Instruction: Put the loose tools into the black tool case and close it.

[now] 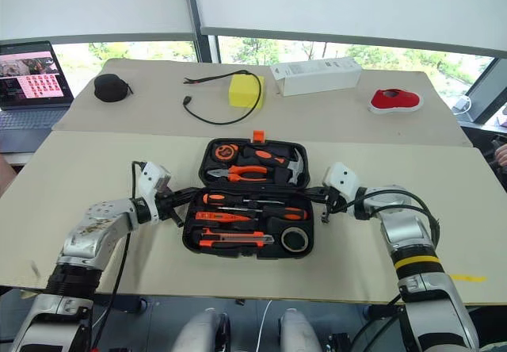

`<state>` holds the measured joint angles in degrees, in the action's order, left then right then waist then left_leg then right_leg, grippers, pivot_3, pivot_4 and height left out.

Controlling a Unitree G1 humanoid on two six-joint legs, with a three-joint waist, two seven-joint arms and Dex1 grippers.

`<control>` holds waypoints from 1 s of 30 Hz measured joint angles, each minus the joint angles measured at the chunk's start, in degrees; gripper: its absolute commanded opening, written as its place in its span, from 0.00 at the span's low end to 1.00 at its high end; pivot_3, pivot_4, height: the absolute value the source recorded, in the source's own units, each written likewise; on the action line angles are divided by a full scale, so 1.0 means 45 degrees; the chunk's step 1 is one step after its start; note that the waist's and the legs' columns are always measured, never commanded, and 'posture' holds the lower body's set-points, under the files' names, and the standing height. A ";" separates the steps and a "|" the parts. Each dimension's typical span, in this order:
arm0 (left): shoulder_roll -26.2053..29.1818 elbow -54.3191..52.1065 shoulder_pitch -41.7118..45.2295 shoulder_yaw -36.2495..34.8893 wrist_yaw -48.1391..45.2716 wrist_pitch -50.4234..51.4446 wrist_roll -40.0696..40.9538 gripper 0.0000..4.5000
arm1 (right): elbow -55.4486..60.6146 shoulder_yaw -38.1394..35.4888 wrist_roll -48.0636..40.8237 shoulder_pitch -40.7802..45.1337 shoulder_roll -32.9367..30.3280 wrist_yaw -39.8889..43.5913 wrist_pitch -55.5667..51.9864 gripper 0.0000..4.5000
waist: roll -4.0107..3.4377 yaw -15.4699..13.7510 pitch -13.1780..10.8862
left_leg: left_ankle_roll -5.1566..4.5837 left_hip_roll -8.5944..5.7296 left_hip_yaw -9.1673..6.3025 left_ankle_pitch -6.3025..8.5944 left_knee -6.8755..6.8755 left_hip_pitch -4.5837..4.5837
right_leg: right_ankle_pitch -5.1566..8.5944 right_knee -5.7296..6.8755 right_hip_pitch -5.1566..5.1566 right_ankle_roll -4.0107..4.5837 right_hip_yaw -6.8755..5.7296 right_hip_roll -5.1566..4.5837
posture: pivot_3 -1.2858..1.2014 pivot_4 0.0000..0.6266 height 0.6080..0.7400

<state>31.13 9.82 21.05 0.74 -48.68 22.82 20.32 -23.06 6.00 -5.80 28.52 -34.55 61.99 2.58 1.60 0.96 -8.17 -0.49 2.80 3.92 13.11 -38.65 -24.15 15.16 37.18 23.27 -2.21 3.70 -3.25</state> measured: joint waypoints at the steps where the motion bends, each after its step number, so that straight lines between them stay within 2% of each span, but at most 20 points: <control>1: 0.0001 -0.0066 -0.0097 -0.0080 -0.0105 -0.0004 0.0006 0.01 | 0.0300 -0.0025 -0.0014 -0.0153 -0.0011 0.0044 -0.0167 0.00 | 0.0000 0.0004 0.0000 | 0.0000 0.0000 -0.0002 0.0000 0.0000 -0.0001 | 0.0000 -0.0002 0.0001 0.0000 0.0000 -0.0001 | 0.52 0.24 1.00; 11: 0.0621 -0.1791 -0.1843 -0.0466 -0.1111 -0.0004 0.0320 0.01 | 0.2256 -0.0300 -0.0529 -0.1713 -0.0229 -0.0009 -0.1005 0.00 | 0.0000 -0.0035 0.0000 | -0.0002 -0.0002 -0.0016 0.0004 0.0000 0.0000 | 0.0000 -0.0008 -0.0002 -0.0001 0.0003 -0.0012 | 0.52 0.24 1.00; 13: 0.0620 -0.1976 -0.1971 -0.0750 -0.1177 0.0111 0.0610 0.00 | 0.2332 -0.0631 -0.0842 -0.1849 -0.0229 -0.0228 -0.1558 0.13 | 0.0001 -0.0048 -0.0001 | -0.0002 0.0000 -0.0017 0.0003 -0.0009 -0.0002 | 0.0000 -0.0002 -0.0003 0.0000 0.0002 -0.0011 | 0.52 0.24 1.00; 14: 0.0638 -0.2016 -0.1966 -0.1017 -0.1160 0.0281 0.0822 0.00 | 0.2477 -0.0832 -0.1038 -0.1887 -0.0284 -0.0310 -0.2095 0.16 | 0.0000 -0.0061 -0.0002 | -0.0002 -0.0003 -0.0016 0.0003 -0.0018 0.0002 | 0.0000 0.0003 -0.0007 -0.0001 0.0002 -0.0012 | 0.52 0.24 1.00; 15: 0.0705 -0.2031 -0.1966 -0.1217 -0.1098 0.0379 0.0983 0.09 | 0.2698 -0.0957 -0.1148 -0.1904 -0.0457 -0.0327 -0.2536 0.25 | -0.0002 -0.0061 -0.0002 | -0.0002 -0.0003 -0.0019 0.0002 -0.0020 0.0002 | 0.0000 0.0005 -0.0007 -0.0001 0.0002 -0.0014 | 0.52 0.24 1.00; 16: 0.0797 -0.2086 -0.1965 -0.1377 -0.1013 0.0586 0.1013 0.12 | 0.2914 -0.1068 -0.1306 -0.1907 -0.0666 -0.0332 -0.2907 0.30 | -0.0002 -0.0060 -0.0002 | -0.0002 -0.0003 -0.0021 0.0003 -0.0021 0.0004 | 0.0000 0.0006 -0.0009 -0.0001 0.0002 -0.0013 | 0.52 0.24 1.00; 20: 0.2376 -0.2990 -0.1804 -0.1530 -0.0838 0.3627 0.1734 0.42 | 0.4747 -0.1767 -0.2823 -0.1814 -0.1877 -0.0512 -0.7361 0.61 | 0.0001 -0.0044 -0.0004 | -0.0002 0.0003 -0.0064 0.0003 -0.0011 0.0006 | 0.0000 0.0008 -0.0005 -0.0001 0.0003 -0.0010 | 0.52 0.24 1.00; 24: 0.2710 -0.3094 -0.0742 -0.1802 -0.0560 0.6091 0.2587 0.75 | 0.5538 -0.2092 -0.4012 -0.0340 -0.2113 -0.1519 -1.1587 0.92 | 0.0007 -0.0041 -0.0008 | -0.0002 -0.0001 -0.0073 -0.0001 -0.0021 0.0008 | -0.0003 0.0012 -0.0005 0.0003 0.0003 -0.0005 | 0.52 0.24 1.00; 25: 0.2720 -0.3095 -0.0314 -0.1806 -0.0493 0.6705 0.2856 0.81 | 0.5563 -0.2126 -0.4158 0.0252 -0.2092 -0.1884 -1.2526 0.99 | 0.0008 -0.0044 -0.0008 | -0.0002 -0.0001 -0.0075 -0.0001 -0.0022 0.0010 | -0.0003 0.0012 -0.0007 0.0003 0.0003 -0.0002 | 0.52 0.24 1.00; 27: 0.2504 -0.2617 0.0818 -0.1780 0.0012 0.7736 0.2984 0.97 | 0.5180 -0.1774 -0.4211 0.1448 -0.2210 -0.2400 -1.4472 1.00 | 0.0008 -0.0046 -0.0011 | -0.0005 -0.0013 -0.0070 -0.0005 -0.0023 0.0006 | -0.0003 0.0016 0.0001 0.0002 0.0005 -0.0004 | 0.52 0.24 1.00; 30: 0.1823 -0.1841 0.2729 -0.1829 0.1293 0.9006 0.2952 0.97 | 0.4706 -0.0566 -0.4223 0.3087 -0.2432 -0.2745 -1.6951 1.00 | 0.0025 -0.0106 -0.0012 | -0.0005 -0.0021 -0.0064 -0.0006 -0.0021 -0.0014 | -0.0003 -0.0004 -0.0005 0.0001 -0.0020 -0.0003 | 0.52 0.24 1.00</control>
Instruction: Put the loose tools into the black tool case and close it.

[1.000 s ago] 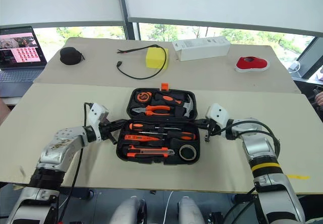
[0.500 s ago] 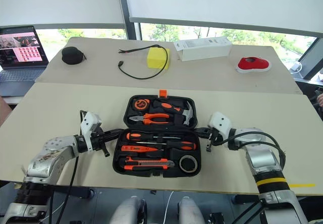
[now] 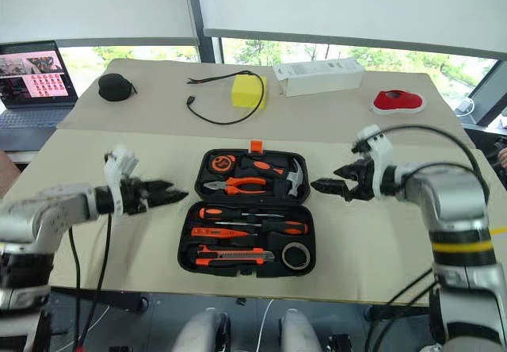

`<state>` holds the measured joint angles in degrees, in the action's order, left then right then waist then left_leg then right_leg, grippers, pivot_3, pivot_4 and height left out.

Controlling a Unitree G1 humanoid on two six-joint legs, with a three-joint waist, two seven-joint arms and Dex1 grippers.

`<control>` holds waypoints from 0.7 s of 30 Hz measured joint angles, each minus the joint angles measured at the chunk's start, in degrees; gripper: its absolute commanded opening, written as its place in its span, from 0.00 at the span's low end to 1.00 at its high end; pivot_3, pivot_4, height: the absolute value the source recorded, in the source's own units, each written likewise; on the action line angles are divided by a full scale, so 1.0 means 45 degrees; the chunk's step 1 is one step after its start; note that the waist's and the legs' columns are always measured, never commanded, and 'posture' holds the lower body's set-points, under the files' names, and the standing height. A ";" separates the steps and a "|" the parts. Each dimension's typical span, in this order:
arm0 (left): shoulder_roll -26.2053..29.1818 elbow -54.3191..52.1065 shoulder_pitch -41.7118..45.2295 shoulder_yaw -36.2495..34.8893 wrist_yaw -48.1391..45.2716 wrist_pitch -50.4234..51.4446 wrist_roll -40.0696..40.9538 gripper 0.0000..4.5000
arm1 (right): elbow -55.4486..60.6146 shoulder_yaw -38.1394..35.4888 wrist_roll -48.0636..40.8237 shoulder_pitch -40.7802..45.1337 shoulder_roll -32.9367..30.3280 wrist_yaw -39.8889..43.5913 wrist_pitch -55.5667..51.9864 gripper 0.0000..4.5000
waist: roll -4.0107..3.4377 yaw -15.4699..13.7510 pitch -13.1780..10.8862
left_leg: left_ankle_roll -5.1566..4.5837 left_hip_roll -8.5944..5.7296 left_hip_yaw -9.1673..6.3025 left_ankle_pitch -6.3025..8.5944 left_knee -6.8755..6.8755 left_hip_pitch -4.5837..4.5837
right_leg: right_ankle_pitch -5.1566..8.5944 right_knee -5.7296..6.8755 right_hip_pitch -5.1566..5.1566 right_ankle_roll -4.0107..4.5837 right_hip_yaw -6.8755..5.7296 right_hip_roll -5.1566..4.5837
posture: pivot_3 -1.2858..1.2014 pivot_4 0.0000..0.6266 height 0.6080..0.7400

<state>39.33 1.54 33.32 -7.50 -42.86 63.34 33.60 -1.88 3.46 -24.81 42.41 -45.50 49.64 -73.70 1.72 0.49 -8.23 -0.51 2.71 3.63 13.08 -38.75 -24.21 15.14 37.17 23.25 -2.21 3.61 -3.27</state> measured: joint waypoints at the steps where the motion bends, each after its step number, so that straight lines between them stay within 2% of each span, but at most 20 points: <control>1: -0.0280 0.0373 0.0475 0.0028 0.0368 0.0486 -0.0044 0.97 | -0.0417 0.0154 0.0028 0.0361 0.0229 -0.0196 -0.0440 1.00 | 0.0000 0.0014 0.0001 | -0.0006 -0.0004 -0.0001 0.0004 0.0000 -0.0002 | 0.0001 -0.0003 -0.0001 -0.0002 0.0001 -0.0003 | 0.52 0.24 1.00; 5: -0.1262 0.1591 0.1489 0.0911 0.1296 0.1284 -0.0510 0.97 | -0.2414 0.0741 0.0417 0.1526 0.1602 -0.1209 -0.0910 1.00 | 0.0002 0.0068 0.0000 | -0.0006 -0.0020 -0.0003 0.0004 0.0003 -0.0061 | -0.0002 -0.0001 0.0062 -0.0009 0.0015 -0.0011 | 0.52 0.24 1.00; 9: -0.1599 0.2252 0.1687 0.0946 0.1806 0.1378 -0.0818 0.97 | -0.3346 0.0991 0.0797 0.1870 0.1960 -0.1758 -0.0904 1.00 | 0.0002 0.0070 0.0000 | 0.0024 -0.0022 -0.0013 -0.0017 -0.0010 -0.0207 | -0.0004 0.0144 0.0240 -0.0007 0.0034 -0.0013 | 0.52 0.24 1.00; 11: -0.1647 0.2338 0.1806 0.0967 0.1871 0.1436 -0.0905 0.98 | -0.3507 0.1127 0.0851 0.1870 0.2095 -0.1892 -0.0905 0.88 | 0.0002 0.0068 0.0000 | 0.0028 -0.0024 -0.0008 -0.0019 -0.0013 -0.0206 | -0.0004 0.0157 0.0242 -0.0007 0.0034 -0.0015 | 0.52 0.24 1.00; 13: -0.1660 0.2363 0.1907 0.1183 0.1879 0.1436 -0.1015 0.86 | -0.3760 0.1137 0.0910 0.1955 0.2196 -0.2021 -0.0904 0.80 | 0.0002 0.0070 0.0000 | 0.0028 -0.0029 -0.0001 -0.0019 -0.0022 -0.0204 | -0.0004 0.0146 0.0239 -0.0008 0.0034 -0.0018 | 0.52 0.24 1.00; 14: -0.1660 0.2387 0.1921 0.1254 0.1885 0.1433 -0.1071 0.83 | -0.3790 0.1145 0.0910 0.1986 0.2236 -0.2031 -0.0903 0.69 | 0.0002 0.0072 0.0000 | 0.0028 -0.0030 0.0001 -0.0019 -0.0024 -0.0198 | -0.0004 0.0122 0.0236 -0.0008 0.0034 -0.0018 | 0.52 0.24 1.00; 17: -0.1774 0.2525 0.1960 0.1427 0.1760 0.1277 -0.1106 0.58 | -0.3827 0.1214 0.0901 0.2071 0.2331 -0.2064 -0.0903 0.48 | 0.0002 0.0039 0.0001 | 0.0030 -0.0033 0.0010 -0.0022 -0.0032 -0.0182 | -0.0004 0.0118 0.0216 -0.0008 0.0024 -0.0017 | 0.52 0.24 1.00; 20: -0.1792 0.2663 0.1964 0.1508 0.1616 0.1187 -0.1141 0.38 | -0.3835 0.1197 0.0875 0.2125 0.2498 -0.2099 -0.0936 0.29 | 0.0008 0.0050 0.0005 | 0.0031 -0.0034 0.0012 -0.0023 -0.0040 -0.0157 | -0.0004 0.0121 0.0189 -0.0008 0.0022 -0.0017 | 0.52 0.24 1.00; 21: -0.1758 0.2663 0.1963 0.1675 0.1500 0.1091 -0.1185 0.27 | -0.3847 0.1128 0.0852 0.2128 0.2620 -0.2164 -0.0958 0.19 | 0.0017 0.0056 0.0013 | 0.0031 -0.0034 0.0012 -0.0023 -0.0040 -0.0136 | -0.0004 0.0124 0.0171 -0.0008 0.0023 -0.0017 | 0.52 0.24 1.00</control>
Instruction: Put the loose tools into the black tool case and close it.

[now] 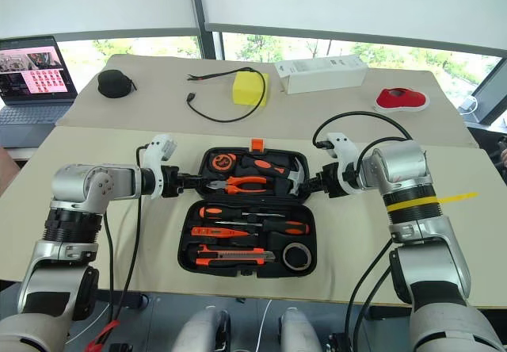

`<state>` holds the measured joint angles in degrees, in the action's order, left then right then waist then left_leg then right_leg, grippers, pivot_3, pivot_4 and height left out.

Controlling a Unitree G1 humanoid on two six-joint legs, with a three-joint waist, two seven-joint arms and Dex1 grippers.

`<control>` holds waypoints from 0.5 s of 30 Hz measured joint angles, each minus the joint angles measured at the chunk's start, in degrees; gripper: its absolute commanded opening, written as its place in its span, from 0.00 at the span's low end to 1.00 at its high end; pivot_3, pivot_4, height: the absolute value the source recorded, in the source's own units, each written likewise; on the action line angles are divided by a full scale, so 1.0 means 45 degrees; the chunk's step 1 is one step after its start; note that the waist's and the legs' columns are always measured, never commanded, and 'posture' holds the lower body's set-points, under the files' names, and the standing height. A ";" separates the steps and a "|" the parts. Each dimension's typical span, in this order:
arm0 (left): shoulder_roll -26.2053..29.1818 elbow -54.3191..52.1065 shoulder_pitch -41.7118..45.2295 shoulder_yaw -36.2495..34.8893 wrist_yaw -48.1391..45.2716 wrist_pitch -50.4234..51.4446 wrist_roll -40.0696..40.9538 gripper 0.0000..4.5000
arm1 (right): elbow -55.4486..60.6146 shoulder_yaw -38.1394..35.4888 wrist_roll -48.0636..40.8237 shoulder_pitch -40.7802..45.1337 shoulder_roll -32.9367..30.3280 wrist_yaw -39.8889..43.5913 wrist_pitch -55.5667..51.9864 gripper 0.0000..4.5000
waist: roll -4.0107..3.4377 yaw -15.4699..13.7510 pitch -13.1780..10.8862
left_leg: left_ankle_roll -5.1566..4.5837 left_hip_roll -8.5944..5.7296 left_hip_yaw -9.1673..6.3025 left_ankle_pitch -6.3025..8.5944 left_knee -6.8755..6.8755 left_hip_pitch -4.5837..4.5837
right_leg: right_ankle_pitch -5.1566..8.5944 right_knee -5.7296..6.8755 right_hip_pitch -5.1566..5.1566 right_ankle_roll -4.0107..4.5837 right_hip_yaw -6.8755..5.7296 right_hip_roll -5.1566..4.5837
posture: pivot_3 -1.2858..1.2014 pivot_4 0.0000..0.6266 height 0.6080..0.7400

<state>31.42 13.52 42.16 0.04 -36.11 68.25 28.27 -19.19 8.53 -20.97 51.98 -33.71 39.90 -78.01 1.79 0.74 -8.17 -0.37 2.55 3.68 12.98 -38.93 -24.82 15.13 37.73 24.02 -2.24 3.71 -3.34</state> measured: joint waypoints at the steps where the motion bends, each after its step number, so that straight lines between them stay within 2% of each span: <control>1: 0.0043 -0.0004 0.0000 0.0101 -0.0103 -0.0106 -0.0047 0.22 | -0.0007 -0.0027 -0.0005 0.0000 0.0096 -0.0029 -0.0012 0.13 | 0.0013 0.0009 0.0011 | 0.0000 0.0001 0.0002 0.0000 0.0001 0.0027 | 0.0000 0.0003 -0.0021 0.0000 0.0002 0.0001 | 0.52 0.24 1.00; 2: 0.0076 -0.0014 0.0000 0.0176 -0.0177 -0.0144 -0.0103 0.14 | -0.0003 -0.0082 -0.0001 0.0000 0.0146 -0.0134 -0.0014 0.04 | 0.0016 0.0014 0.0017 | 0.0000 0.0001 0.0003 0.0000 0.0002 0.0051 | 0.0000 0.0003 -0.0045 0.0000 0.0003 0.0001 | 0.52 0.24 1.00; 4: 0.0087 0.0001 -0.0019 0.0138 -0.0231 -0.0169 -0.0105 0.01 | -0.0043 -0.0291 0.0007 -0.0071 0.0280 -0.0372 0.0013 0.00 | 0.0016 0.0003 0.0022 | 0.0000 0.0002 0.0005 0.0001 0.0009 0.0171 | 0.0003 -0.0019 -0.0178 0.0000 -0.0003 0.0001 | 0.52 0.24 1.00; 7: -0.0192 0.0194 -0.0408 -0.0570 -0.0251 -0.0765 -0.0021 0.00 | 0.0222 -0.1108 -0.0047 -0.0741 0.0704 -0.0540 0.1059 0.00 | 0.0022 0.0047 0.0024 | -0.0005 0.0008 0.0007 -0.0003 0.0013 0.0234 | -0.0001 -0.0023 -0.0228 0.0005 0.0004 0.0004 | 0.52 0.24 1.00; 11: -0.0568 -0.0043 -0.1679 -0.1699 -0.0719 -0.2966 0.0116 0.00 | 0.1183 -0.1834 -0.0088 -0.2068 0.1017 -0.0299 0.3591 0.00 | 0.0013 0.0111 -0.0007 | 0.0009 0.0010 -0.0003 -0.0024 0.0018 0.0186 | -0.0008 0.0015 -0.0154 0.0015 0.0025 0.0012 | 0.52 0.24 1.00; 14: -0.0565 -0.0749 -0.2883 -0.2092 -0.1627 -0.5061 0.0199 0.00 | 0.2446 -0.1543 0.0282 -0.3240 0.0577 0.0537 0.6357 0.00 | 0.0010 0.0113 -0.0010 | 0.0013 0.0009 -0.0014 -0.0027 0.0026 0.0041 | -0.0009 0.0043 0.0014 0.0016 0.0041 0.0009 | 0.52 0.24 1.00; 15: -0.0586 -0.0940 -0.3265 -0.2143 -0.1947 -0.6091 0.0174 0.00 | 0.2847 -0.1111 0.0922 -0.3755 0.0228 0.0921 0.8306 0.00 | 0.0010 0.0077 -0.0010 | 0.0017 0.0002 -0.0022 -0.0030 0.0019 -0.0018 | -0.0010 0.0053 0.0074 0.0014 0.0043 0.0004 | 0.52 0.24 1.00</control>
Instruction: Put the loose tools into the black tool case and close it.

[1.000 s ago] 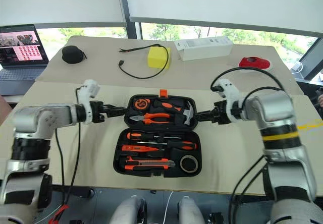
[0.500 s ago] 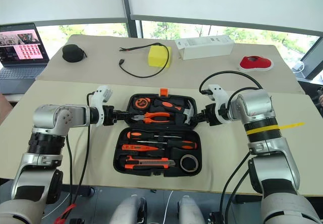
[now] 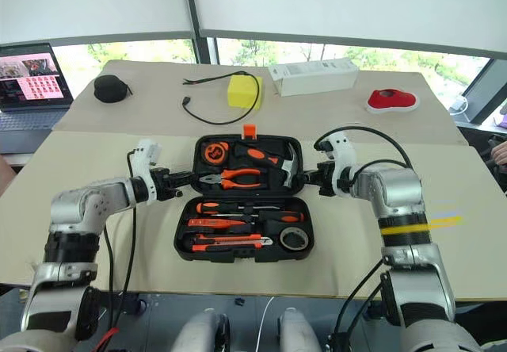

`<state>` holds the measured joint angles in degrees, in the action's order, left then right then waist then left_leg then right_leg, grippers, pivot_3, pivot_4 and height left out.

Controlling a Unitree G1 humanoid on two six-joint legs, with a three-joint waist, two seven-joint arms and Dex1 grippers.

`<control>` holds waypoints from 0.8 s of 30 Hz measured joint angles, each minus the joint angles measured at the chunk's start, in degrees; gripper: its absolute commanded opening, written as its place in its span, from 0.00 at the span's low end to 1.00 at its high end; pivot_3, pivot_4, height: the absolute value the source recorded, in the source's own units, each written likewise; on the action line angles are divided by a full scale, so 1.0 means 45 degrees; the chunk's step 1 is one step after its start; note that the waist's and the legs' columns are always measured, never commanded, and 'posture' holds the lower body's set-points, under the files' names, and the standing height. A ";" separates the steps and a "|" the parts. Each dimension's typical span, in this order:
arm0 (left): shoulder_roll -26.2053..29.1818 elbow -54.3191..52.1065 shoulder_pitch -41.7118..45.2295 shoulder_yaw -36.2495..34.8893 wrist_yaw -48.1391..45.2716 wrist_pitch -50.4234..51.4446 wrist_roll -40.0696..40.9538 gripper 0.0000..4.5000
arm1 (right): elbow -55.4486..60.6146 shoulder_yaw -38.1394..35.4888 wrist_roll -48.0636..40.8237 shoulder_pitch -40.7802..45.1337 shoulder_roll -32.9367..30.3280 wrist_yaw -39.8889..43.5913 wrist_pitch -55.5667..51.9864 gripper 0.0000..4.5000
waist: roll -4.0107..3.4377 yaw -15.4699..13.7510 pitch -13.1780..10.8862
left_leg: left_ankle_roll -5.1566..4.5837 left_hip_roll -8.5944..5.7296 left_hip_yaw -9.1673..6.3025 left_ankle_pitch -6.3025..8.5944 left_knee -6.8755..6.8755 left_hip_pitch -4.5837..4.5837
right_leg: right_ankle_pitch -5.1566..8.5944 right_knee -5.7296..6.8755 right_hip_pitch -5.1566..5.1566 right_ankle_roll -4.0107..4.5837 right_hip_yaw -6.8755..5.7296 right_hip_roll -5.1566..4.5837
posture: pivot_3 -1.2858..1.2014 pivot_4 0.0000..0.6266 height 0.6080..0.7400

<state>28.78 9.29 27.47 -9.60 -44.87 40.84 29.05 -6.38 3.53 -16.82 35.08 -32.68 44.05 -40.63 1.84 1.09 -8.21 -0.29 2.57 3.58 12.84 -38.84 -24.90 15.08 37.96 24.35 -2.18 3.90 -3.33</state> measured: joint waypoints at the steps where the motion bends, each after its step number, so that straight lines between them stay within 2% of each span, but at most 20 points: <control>1: -0.0007 -0.0048 -0.0216 -0.0020 -0.0181 -0.0647 -0.0054 0.00 | 0.0181 0.0273 0.0468 -0.0299 -0.0211 0.0197 0.1286 0.00 | 0.0000 -0.0016 0.0000 | 0.0000 0.0001 0.0002 0.0000 0.0000 -0.0006 | 0.0000 -0.0002 0.0002 0.0000 -0.0001 0.0000 | 0.52 0.24 1.00; 4: -0.0295 -0.0282 -0.1205 -0.0107 -0.0608 -0.4158 -0.0746 0.00 | 0.0067 0.0829 0.2123 -0.1524 -0.0852 0.0352 0.7197 0.00 | 0.0001 -0.0054 -0.0002 | -0.0003 -0.0001 0.0043 0.0002 0.0002 -0.0010 | -0.0001 -0.0033 -0.0005 -0.0001 -0.0003 -0.0013 | 0.52 0.24 1.00; 8: -0.0376 -0.0568 -0.2498 -0.0107 -0.1060 -0.7514 -0.1415 0.00 | -0.0844 0.0977 0.3365 -0.2524 -0.1217 -0.0063 1.2443 0.00 | 0.0002 -0.0016 -0.0002 | -0.0005 0.0010 0.0064 0.0004 0.0016 0.0038 | -0.0002 -0.0047 -0.0047 0.0000 0.0002 -0.0010 | 0.52 0.24 1.00; 11: -0.0050 -0.0797 -0.3824 -0.0028 -0.1767 -1.0505 -0.2196 0.00 | -0.1684 0.1252 0.4837 -0.3036 -0.2057 -0.0764 1.6256 0.00 | 0.0001 -0.0002 0.0003 | -0.0012 0.0017 0.0094 0.0010 0.0058 0.0108 | 0.0000 -0.0079 -0.0097 0.0002 0.0014 -0.0010 | 0.52 0.24 1.00; 12: 0.0179 -0.0801 -0.4507 0.0014 -0.2063 -1.1772 -0.2509 0.00 | -0.1910 0.1270 0.5356 -0.3335 -0.2202 -0.1148 1.7360 0.18 | 0.0017 0.0001 0.0022 | -0.0011 0.0025 0.0115 0.0011 0.0104 0.0188 | 0.0005 -0.0112 -0.0171 0.0011 0.0019 -0.0012 | 0.52 0.24 1.00; 14: 0.0339 -0.0735 -0.5192 -0.0046 -0.2177 -1.2830 -0.2652 0.00 | -0.2659 0.1353 0.6107 -0.3766 -0.2338 -0.1537 1.8293 0.30 | 0.0024 0.0001 0.0034 | -0.0015 0.0042 0.0136 0.0016 0.0169 0.0359 | 0.0008 -0.0198 -0.0345 0.0019 0.0012 -0.0009 | 0.52 0.24 1.00; 19: 0.0669 -0.0220 -0.6354 -0.0225 -0.1870 -1.3326 -0.2970 0.40 | -0.3806 0.1336 0.6523 -0.4525 -0.2447 -0.2184 1.9042 0.71 | -0.0009 0.0233 0.0038 | -0.0016 0.0058 0.0175 0.0017 0.0223 0.0471 | 0.0021 -0.0212 -0.0432 0.0036 0.0042 -0.0013 | 0.52 0.24 1.00; 20: 0.0679 -0.0210 -0.6387 -0.0272 -0.1724 -1.3255 -0.2967 0.45 | -0.3833 0.1297 0.6535 -0.4565 -0.2532 -0.2274 1.9129 0.76 | 0.0009 0.0232 0.0034 | -0.0016 0.0068 0.0155 0.0016 0.0223 0.0472 | 0.0022 -0.0207 -0.0444 0.0037 0.0020 -0.0012 | 0.52 0.24 1.00; 24: 0.1468 -0.0321 -0.7322 -0.0740 -0.2228 -1.2510 -0.2330 0.45 | -0.3446 0.0803 0.5869 -0.5378 -0.3116 -0.2093 1.8912 0.76 | 0.0024 0.0122 0.0034 | -0.0020 0.0065 0.0149 0.0020 0.0222 0.0463 | 0.0030 -0.0216 -0.0446 0.0022 0.0016 -0.0037 | 0.52 0.24 1.00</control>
<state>35.39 7.85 -5.48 -12.93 -54.89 -15.45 18.57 -21.89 7.15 9.59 10.88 -46.70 34.63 44.47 1.95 1.64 -8.06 -0.39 2.86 4.25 12.93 -37.84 -22.82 15.22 36.99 22.34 -2.08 3.98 -3.49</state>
